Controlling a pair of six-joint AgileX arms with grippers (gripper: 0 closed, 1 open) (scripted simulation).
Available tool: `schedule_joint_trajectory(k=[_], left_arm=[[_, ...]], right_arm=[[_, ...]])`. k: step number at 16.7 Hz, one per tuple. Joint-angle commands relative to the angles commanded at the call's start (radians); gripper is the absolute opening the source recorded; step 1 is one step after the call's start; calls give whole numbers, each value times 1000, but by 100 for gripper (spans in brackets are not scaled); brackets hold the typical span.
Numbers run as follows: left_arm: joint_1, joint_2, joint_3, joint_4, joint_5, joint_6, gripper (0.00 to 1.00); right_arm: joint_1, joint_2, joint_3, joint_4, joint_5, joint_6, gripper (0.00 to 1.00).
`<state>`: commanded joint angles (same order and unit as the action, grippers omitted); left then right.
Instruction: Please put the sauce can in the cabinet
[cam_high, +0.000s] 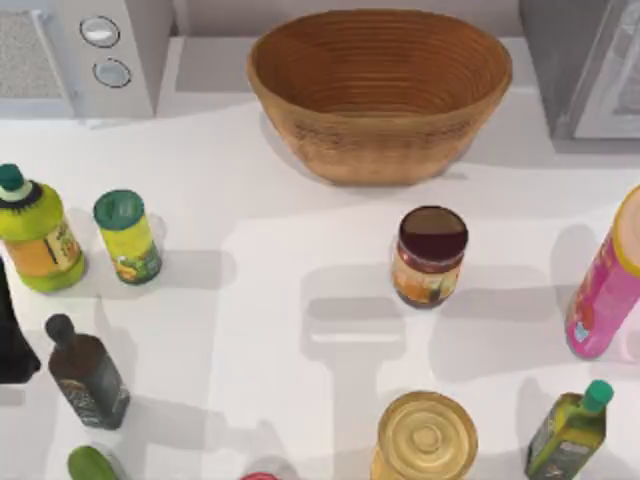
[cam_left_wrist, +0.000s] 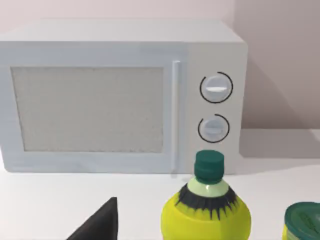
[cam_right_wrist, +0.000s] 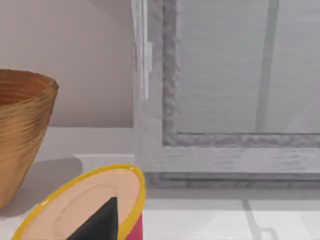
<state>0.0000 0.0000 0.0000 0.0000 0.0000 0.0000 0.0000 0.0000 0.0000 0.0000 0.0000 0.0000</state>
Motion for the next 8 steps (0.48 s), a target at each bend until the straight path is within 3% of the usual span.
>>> schedule_joint_trajectory(k=[4, 8], left_arm=[[0, 0, 0, 0, 0, 0, 100], [0, 0, 0, 0, 0, 0, 100]], right_arm=[[4, 31, 29, 4, -11, -27, 100], [26, 219, 203, 12, -75, -171, 100]])
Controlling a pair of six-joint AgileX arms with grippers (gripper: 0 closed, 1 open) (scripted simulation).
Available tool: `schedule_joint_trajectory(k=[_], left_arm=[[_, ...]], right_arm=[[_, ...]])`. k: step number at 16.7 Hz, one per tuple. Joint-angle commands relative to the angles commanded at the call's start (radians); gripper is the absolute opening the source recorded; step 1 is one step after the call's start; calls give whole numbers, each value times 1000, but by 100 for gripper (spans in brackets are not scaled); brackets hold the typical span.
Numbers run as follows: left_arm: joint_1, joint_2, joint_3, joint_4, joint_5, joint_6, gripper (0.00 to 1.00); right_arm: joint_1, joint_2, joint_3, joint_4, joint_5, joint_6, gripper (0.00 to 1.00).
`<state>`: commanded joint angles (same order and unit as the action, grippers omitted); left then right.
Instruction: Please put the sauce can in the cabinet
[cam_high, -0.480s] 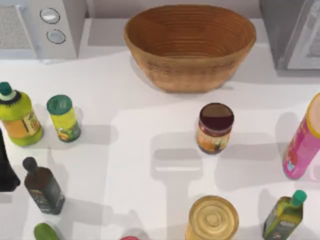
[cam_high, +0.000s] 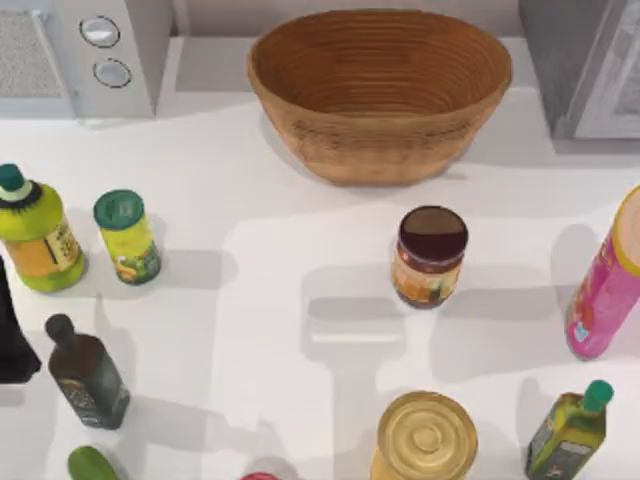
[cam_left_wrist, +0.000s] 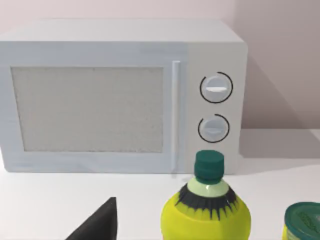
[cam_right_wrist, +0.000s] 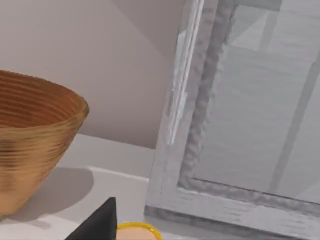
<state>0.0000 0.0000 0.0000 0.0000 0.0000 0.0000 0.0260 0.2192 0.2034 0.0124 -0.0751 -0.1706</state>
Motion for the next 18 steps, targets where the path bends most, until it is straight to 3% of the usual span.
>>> schedule_joint_trajectory(k=[7, 13, 18], left_arm=[[0, 0, 0, 0, 0, 0, 100], [0, 0, 0, 0, 0, 0, 100], [0, 0, 0, 0, 0, 0, 100]], right_arm=[[75, 685, 495, -94, -209, -402, 100], [163, 1336, 876, -326, -447, -773, 100], [204, 1682, 1063, -548, -609, -994, 100]])
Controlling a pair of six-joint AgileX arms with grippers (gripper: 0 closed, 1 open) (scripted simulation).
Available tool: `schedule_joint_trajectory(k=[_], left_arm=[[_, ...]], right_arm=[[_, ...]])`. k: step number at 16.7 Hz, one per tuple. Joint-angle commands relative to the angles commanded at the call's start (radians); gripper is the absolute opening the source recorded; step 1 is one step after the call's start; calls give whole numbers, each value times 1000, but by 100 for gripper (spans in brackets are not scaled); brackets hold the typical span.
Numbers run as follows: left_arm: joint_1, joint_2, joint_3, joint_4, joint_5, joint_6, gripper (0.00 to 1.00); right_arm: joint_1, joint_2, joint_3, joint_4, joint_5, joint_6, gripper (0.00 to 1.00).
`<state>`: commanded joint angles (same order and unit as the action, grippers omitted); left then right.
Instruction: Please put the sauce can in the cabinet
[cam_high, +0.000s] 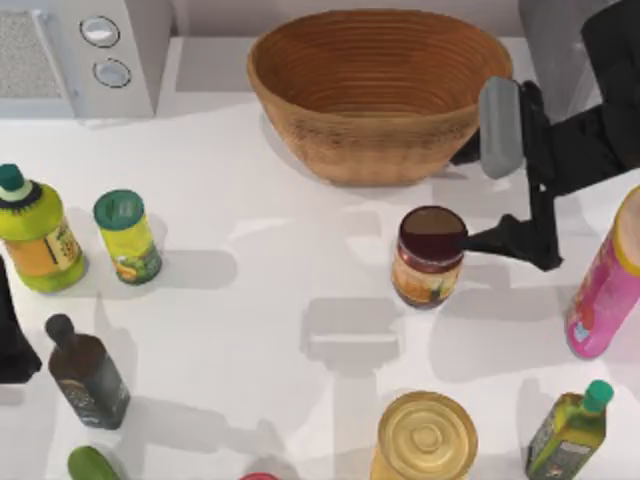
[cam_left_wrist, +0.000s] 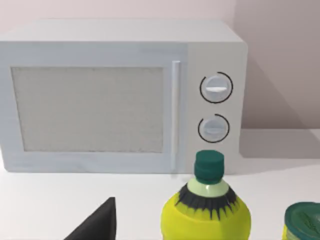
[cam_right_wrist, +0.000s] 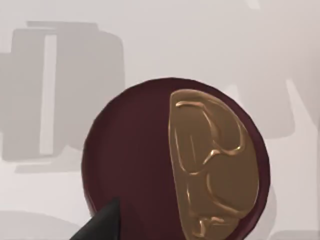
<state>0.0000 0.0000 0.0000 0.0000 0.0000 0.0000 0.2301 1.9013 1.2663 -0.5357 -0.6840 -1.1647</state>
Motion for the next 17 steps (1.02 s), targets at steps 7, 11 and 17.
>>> schedule_joint_trajectory(k=[7, 11, 17], left_arm=[[0, 0, 0, 0, 0, 0, 100], [0, 0, 0, 0, 0, 0, 100], [0, 0, 0, 0, 0, 0, 100]], right_arm=[[-11, 98, 20, -95, -58, -78, 100], [-5, 46, 55, -124, -64, -65, 100], [52, 104, 42, -57, -42, 4, 100]])
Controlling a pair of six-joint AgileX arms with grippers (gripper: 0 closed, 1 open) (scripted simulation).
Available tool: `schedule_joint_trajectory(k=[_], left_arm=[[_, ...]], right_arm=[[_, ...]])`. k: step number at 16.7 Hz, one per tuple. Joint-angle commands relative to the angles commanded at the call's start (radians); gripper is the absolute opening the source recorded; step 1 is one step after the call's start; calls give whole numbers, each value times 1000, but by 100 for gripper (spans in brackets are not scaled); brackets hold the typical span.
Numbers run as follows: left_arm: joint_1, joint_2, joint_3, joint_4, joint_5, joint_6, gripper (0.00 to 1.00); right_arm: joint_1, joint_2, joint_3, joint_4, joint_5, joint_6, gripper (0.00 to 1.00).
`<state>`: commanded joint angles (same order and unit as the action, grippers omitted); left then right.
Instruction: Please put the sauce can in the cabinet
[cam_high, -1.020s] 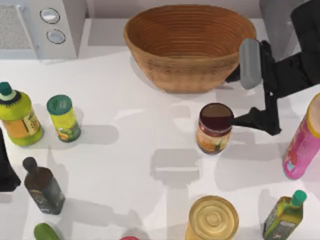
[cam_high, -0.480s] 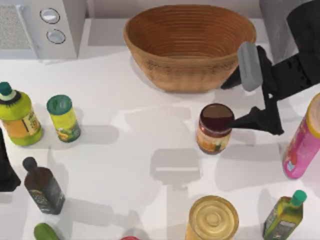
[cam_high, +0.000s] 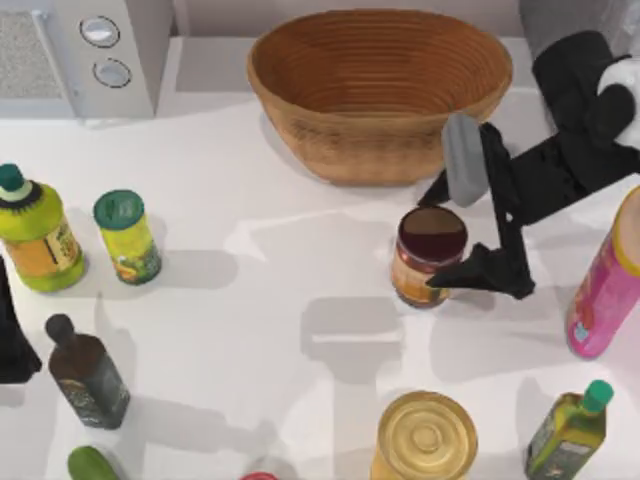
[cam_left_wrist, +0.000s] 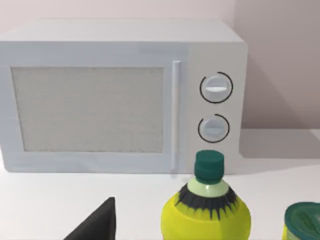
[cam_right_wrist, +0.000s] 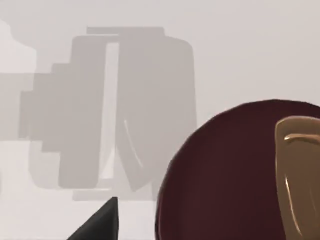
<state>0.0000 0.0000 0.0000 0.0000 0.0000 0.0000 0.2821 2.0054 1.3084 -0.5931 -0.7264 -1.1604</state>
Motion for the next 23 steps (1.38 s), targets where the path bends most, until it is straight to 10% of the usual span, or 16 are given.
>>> schedule_joint_trajectory(k=[16, 23], left_arm=[[0, 0, 0, 0, 0, 0, 100], [0, 0, 0, 0, 0, 0, 100]], right_arm=[[43, 101, -61, 202, 14, 57, 100], [43, 101, -61, 202, 14, 57, 47]])
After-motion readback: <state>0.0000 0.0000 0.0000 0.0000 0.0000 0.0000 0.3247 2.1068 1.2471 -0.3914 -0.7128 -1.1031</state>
